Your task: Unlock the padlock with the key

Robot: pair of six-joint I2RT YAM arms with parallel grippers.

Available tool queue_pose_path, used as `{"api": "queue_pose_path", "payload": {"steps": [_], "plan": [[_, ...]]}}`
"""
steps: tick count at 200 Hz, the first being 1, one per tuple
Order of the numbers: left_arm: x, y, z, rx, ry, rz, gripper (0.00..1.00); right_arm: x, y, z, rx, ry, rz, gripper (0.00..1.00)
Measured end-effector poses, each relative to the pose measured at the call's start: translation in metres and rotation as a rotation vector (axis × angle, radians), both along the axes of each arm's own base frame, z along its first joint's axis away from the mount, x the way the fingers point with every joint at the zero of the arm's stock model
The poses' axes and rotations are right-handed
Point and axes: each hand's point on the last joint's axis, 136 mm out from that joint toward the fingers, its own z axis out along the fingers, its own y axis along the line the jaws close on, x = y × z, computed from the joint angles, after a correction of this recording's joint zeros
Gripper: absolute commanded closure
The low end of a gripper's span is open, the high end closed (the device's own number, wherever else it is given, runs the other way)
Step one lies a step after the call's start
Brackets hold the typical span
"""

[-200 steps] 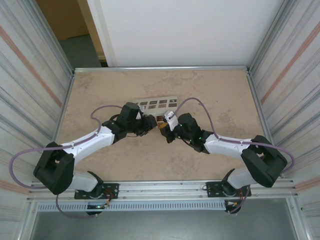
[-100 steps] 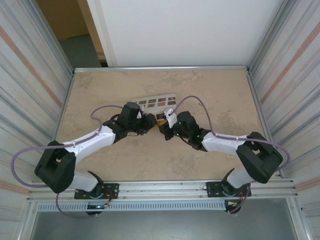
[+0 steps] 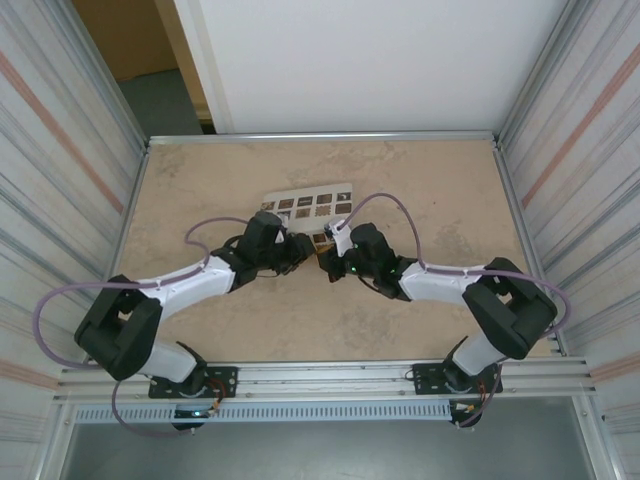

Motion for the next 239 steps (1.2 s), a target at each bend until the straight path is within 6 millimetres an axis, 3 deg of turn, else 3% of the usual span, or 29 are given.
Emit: {"api": "queue_pose_path", "payload": {"steps": [28,90,103,127,166,239], "plan": [[-0.006,0.002,-0.014,0.003,0.025,-0.005,0.9,-0.008,0.002,-0.014,0.019,0.097,-0.014,1.0],[-0.011,0.012,-0.031,0.009,0.067,-0.004,0.62,-0.013,0.01,-0.034,0.065,0.239,-0.056,1.0],[-0.014,0.014,-0.028,-0.002,0.072,-0.011,0.57,-0.012,0.011,-0.041,0.065,0.273,-0.073,1.0],[-0.012,0.017,-0.004,-0.046,0.022,-0.02,0.52,-0.014,0.008,-0.061,0.047,0.343,-0.104,1.0],[-0.015,0.034,0.018,-0.087,-0.046,0.005,0.47,-0.014,0.011,-0.059,0.085,0.399,-0.129,1.0],[-0.042,0.061,-0.002,-0.178,-0.089,0.085,0.32,-0.019,0.016,-0.051,0.181,0.545,-0.192,1.0]]}}
